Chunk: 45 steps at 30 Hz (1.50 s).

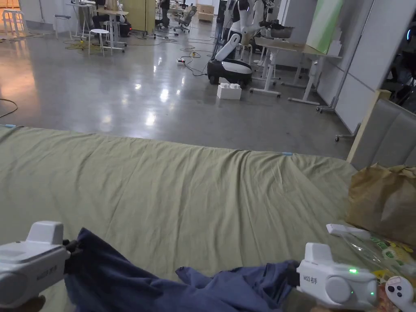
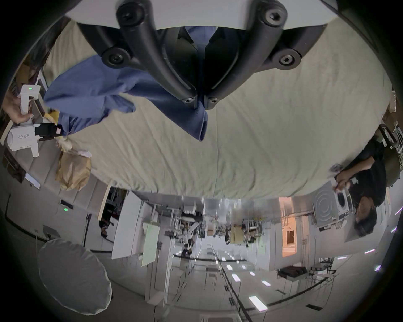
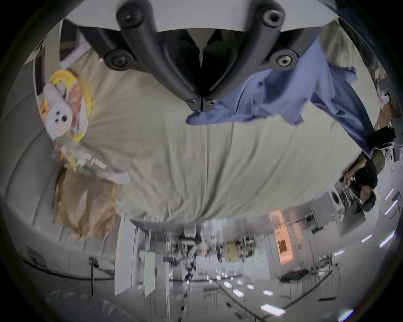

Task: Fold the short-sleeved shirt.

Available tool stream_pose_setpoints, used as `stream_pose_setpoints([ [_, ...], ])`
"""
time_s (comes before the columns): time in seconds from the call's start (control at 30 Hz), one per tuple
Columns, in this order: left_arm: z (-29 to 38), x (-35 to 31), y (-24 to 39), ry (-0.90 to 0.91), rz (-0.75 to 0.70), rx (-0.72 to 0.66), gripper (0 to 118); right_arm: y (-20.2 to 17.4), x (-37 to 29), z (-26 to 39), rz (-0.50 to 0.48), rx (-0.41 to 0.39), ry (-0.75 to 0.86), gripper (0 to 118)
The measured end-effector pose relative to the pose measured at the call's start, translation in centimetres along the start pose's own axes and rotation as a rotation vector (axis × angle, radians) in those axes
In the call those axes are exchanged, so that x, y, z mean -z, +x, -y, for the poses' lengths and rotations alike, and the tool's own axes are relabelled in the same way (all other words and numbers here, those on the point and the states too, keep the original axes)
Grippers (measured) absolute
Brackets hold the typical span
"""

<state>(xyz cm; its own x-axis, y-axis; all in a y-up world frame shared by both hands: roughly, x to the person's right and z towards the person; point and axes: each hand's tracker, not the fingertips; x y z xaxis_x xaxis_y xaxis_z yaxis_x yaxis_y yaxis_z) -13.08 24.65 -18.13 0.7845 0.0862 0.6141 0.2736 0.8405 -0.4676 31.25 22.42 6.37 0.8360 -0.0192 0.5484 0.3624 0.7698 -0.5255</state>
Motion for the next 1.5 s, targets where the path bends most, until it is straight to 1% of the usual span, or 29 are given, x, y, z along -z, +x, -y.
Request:
stream_pose_setpoints([
  [0.03, -1.4, -0.6, -0.4, 0.017, -0.005, 0.000, 5, -0.1, -1.1, -0.8, 0.005, -0.013, 0.035, 1],
  [0.1, -2.2, -1.4, -0.5, 0.066, -0.005, -0.008, 5, -0.3, -3.2, -2.2, 0.016, -0.038, 0.090, 1],
  [0.17, -3.6, -3.3, -0.4, 0.106, -0.011, -0.014, 5, -0.3, -4.9, -3.5, 0.011, -0.037, 0.148, 1],
  [0.2, -2.3, -1.1, -0.5, 0.129, -0.011, -0.019, 5, -0.4, -5.8, -4.1, 0.012, -0.041, 0.164, 1],
  [0.27, -2.4, -1.1, -0.6, 0.164, -0.018, -0.022, 5, -0.7, -7.6, -5.3, 0.029, -0.055, 0.221, 1],
  [0.33, -6.3, -4.4, -2.4, 0.205, -0.036, -0.024, 5, -1.0, -9.4, -6.6, 0.057, -0.093, 0.269, 1],
  [0.4, -6.6, -4.6, -2.7, 0.235, -0.045, -0.044, 5, -1.0, -11.1, -8.0, 0.073, -0.099, 0.328, 1],
  [0.43, -10.3, -7.5, -5.4, 0.256, -0.053, -0.049, 5, -1.0, -12.0, -8.7, 0.086, -0.099, 0.351, 1],
  [0.5, -12.4, -9.0, -7.3, 0.284, -0.070, -0.055, 5, -0.9, -13.7, -10.2, 0.115, -0.112, 0.401, 1],
  [0.53, -10.5, -7.6, -5.5, 0.297, -0.083, -0.056, 5, -0.7, -14.4, -11.0, 0.116, -0.119, 0.423, 1],
  [0.6, -14.6, -11.5, -6.7, 0.324, -0.105, -0.063, 5, -0.5, -15.7, -12.4, 0.135, -0.116, 0.451, 1],
  [0.67, -16.4, -13.0, -7.7, 0.345, -0.131, -0.075, 5, -0.3, -17.0, -13.9, 0.163, -0.143, 0.503, 1],
  [0.7, -16.8, -13.3, -7.4, 0.344, -0.130, -0.078, 5, -0.2, -17.4, -14.5, 0.164, -0.128, 0.509, 1],
  [0.73, -17.7, -13.9, -7.4, 0.391, -0.165, -0.056, 5, 0.0, -17.8, -15.1, 0.161, -0.115, 0.511, 1],
  [0.8, -18.5, -14.5, -7.5, 0.396, -0.180, -0.069, 5, -0.1, -18.4, -16.4, 0.170, -0.121, 0.531, 1],
  [0.87, -19.8, -13.9, -9.0, 0.398, -0.196, -0.069, 5, -0.1, -18.8, -17.5, 0.174, -0.131, 0.556, 1],
  [0.9, -20.1, -13.8, -9.1, 0.368, -0.190, -0.113, 5, -0.2, -18.8, -18.0, 0.176, -0.130, 0.556, 1],
  [1.07, -21.8, -13.7, -9.4, 0.374, -0.221, -0.130, 5, -1.4, -18.9, -19.9, 0.190, -0.139, 0.586, 1],
  [1.23, -23.2, -12.5, -9.2, 0.360, -0.232, -0.108, 5, -2.2, -17.8, -21.8, 0.200, -0.144, 0.591, 1],
  [1.27, -22.4, -12.9, -9.5, 0.334, -0.224, -0.127, 5, -2.2, -17.7, -22.0, 0.203, -0.146, 0.593, 1],
  [1.33, -22.5, -12.9, -9.5, 0.332, -0.233, -0.112, 5, -2.1, -17.2, -22.4, 0.205, -0.144, 0.592, 1],
  [1.4, -23.4, -10.6, -10.4, 0.328, -0.240, -0.099, 5, -2.1, -16.7, -22.3, 0.212, -0.147, 0.590, 1],
  [1.47, -23.7, -10.4, -10.6, 0.314, -0.237, -0.085, 5, -2.0, -16.3, -21.7, 0.211, -0.149, 0.584, 1],
  [1.5, -22.8, -8.7, -11.0, 0.309, -0.239, -0.085, 5, -2.0, -16.1, -21.2, 0.210, -0.152, 0.572, 1],
])
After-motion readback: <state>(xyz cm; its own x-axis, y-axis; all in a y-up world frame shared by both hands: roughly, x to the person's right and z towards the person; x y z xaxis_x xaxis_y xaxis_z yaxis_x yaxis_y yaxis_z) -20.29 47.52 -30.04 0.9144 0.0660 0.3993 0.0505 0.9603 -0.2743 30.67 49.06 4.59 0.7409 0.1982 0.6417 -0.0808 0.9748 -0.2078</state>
